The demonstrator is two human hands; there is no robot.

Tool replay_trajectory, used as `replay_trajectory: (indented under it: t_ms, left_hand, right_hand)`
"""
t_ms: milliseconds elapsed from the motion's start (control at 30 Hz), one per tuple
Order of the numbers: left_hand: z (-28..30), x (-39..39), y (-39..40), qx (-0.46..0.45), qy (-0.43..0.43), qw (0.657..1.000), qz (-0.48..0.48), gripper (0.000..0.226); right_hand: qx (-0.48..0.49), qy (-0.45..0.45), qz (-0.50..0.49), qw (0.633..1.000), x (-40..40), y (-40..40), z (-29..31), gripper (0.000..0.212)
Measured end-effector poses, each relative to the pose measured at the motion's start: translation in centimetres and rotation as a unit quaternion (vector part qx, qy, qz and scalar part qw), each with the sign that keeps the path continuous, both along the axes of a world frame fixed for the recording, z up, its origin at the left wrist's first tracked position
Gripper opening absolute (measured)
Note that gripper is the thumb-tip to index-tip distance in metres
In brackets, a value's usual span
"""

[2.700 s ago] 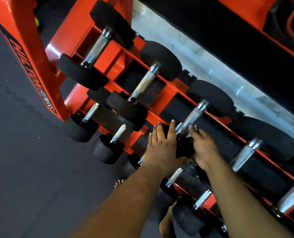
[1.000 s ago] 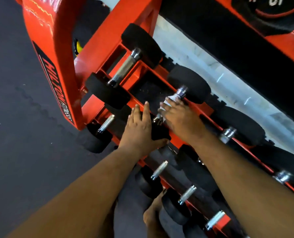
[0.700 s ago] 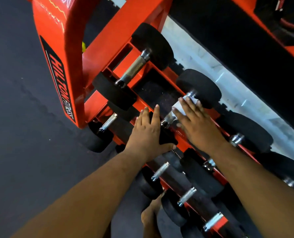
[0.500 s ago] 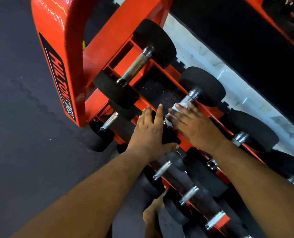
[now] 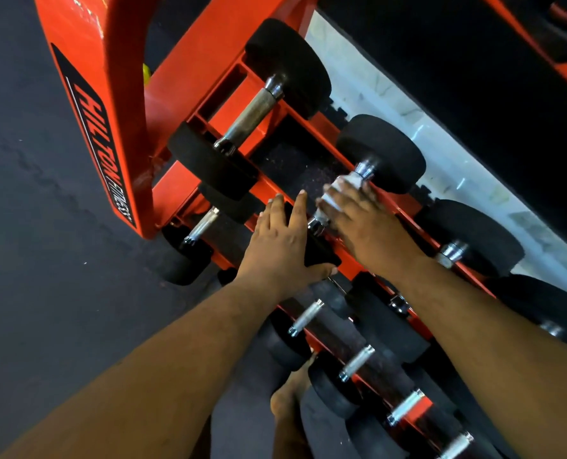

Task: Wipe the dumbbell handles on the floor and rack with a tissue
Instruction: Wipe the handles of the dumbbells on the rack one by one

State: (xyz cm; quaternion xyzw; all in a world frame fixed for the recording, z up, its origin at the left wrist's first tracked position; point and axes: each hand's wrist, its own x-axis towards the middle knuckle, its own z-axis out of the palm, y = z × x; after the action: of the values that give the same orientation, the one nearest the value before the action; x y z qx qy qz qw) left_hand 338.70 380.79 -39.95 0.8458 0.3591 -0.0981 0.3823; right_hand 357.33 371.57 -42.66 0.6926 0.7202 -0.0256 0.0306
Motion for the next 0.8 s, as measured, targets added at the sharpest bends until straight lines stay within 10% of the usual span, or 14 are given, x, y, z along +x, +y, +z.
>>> replay_trajectory:
  t_ms: [400,633,800]
  left_hand:
    - [-0.2,0.1,-0.1,0.002,0.001,1.0,0.009,0.134]
    - [0.2,0.0,-0.2,0.011,0.001,1.0,0.006,0.132]
    - [0.1,0.0,-0.2,0.007,0.009,1.0,0.01,0.132]
  right_hand:
    - [-0.147,-0.136,0.134,0.97,-2.0,3.4,1.8,0.045]
    - [-0.028,-0.072,0.154,0.985,0.3,0.3,1.3,0.04]
    - [-0.155,-0.05,0.123,0.979,-0.2,4.4,1.8,0.059]
